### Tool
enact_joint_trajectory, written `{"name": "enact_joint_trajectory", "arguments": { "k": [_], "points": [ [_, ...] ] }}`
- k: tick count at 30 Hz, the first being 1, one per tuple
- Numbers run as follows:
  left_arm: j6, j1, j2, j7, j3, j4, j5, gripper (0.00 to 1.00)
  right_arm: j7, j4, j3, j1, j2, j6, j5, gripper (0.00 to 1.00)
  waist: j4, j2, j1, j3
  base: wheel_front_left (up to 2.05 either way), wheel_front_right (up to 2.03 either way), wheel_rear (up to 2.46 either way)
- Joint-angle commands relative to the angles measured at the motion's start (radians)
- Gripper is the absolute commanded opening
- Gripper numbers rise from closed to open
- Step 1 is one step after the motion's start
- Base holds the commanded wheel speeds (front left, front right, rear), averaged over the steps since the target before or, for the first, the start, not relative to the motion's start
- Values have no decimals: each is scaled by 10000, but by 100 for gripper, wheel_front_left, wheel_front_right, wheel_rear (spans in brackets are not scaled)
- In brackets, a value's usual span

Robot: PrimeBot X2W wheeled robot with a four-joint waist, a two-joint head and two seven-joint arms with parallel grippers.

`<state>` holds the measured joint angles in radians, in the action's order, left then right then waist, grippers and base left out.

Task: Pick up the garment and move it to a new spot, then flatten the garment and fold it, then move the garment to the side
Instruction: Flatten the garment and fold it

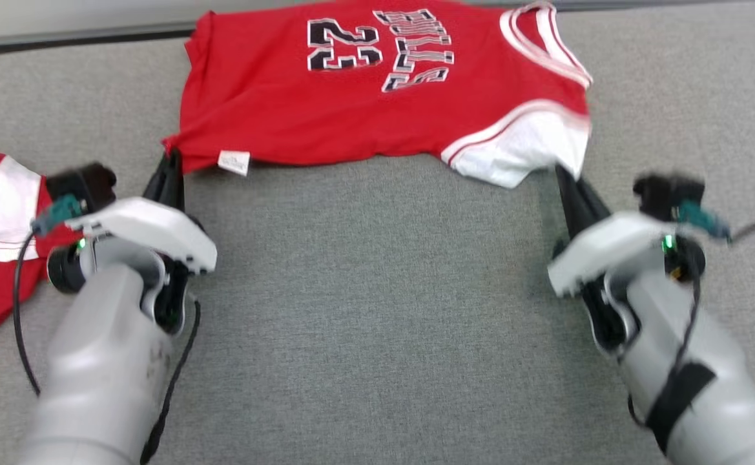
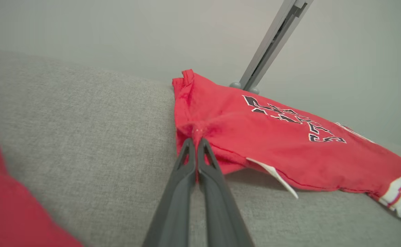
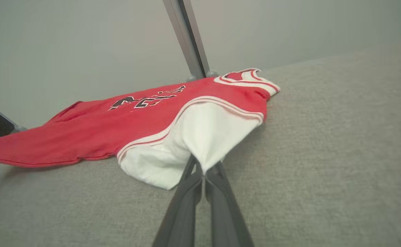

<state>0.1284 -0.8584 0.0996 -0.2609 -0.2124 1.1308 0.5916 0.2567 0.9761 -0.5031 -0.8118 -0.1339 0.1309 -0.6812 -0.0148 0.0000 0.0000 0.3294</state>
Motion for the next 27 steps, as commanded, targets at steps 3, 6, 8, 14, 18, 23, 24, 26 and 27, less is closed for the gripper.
{"name": "enact_joint_trajectory", "arguments": {
  "k": [3, 6, 8, 14, 18, 23, 24, 26, 27],
  "points": [
    [23, 1482, 151, -46, 200, -1106, -235, 0, 94, -1297, 145, 1680, -445, -2, -321, 0, 120, 0, 0, -623, 0, 0, 0],
    [24, 2645, 245, -48, 380, -2071, -445, 0, 92, -2558, 378, 3289, -725, -3, -204, 0, 122, 0, 0, -1049, 0, 0, 0],
    [25, 3546, 283, -47, 560, -2657, -633, 0, 93, -3323, 560, 4287, -866, -3, -65, 0, 104, 0, 0, -1369, 0, 0, 0],
    [-159, 6004, 120, -38, 960, -4403, -1001, 0, 96, -5137, 1212, 7014, -1025, -3, 286, 0, 114, 0, 0, -2233, 0, 0, 0],
    [-431, 7417, 30, -39, 1056, -5236, -952, 0, -168, -6106, 1725, 8538, -997, -3, 538, 0, 201, 0, 0, -2735, 0, 0, 0],
    [-811, 9144, 83, 534, 908, -6654, -949, 0, -1038, -7485, 2454, 10285, -789, -3, 1058, 0, 177, 0, 0, -3203, 0, 0, 0],
    [-909, 9481, 129, 695, 890, -6989, -941, 0, -1221, -7724, 2632, 10610, -701, -3, 1142, 0, 168, 0, 0, -3282, 0, 0, 0],
    [-1140, 10134, 193, 1063, 895, -7806, -913, 0, -1611, -8295, 2927, 11209, -539, -3, 1351, 0, 165, 0, 0, -3398, 0, 0, 0],
    [-1280, 10429, 261, 1263, 884, -8245, -963, 0, -1784, -8546, 3119, 11475, -458, -3, 1463, 0, 177, 0, 0, -3444, 0, 0, 0]
  ]
}}
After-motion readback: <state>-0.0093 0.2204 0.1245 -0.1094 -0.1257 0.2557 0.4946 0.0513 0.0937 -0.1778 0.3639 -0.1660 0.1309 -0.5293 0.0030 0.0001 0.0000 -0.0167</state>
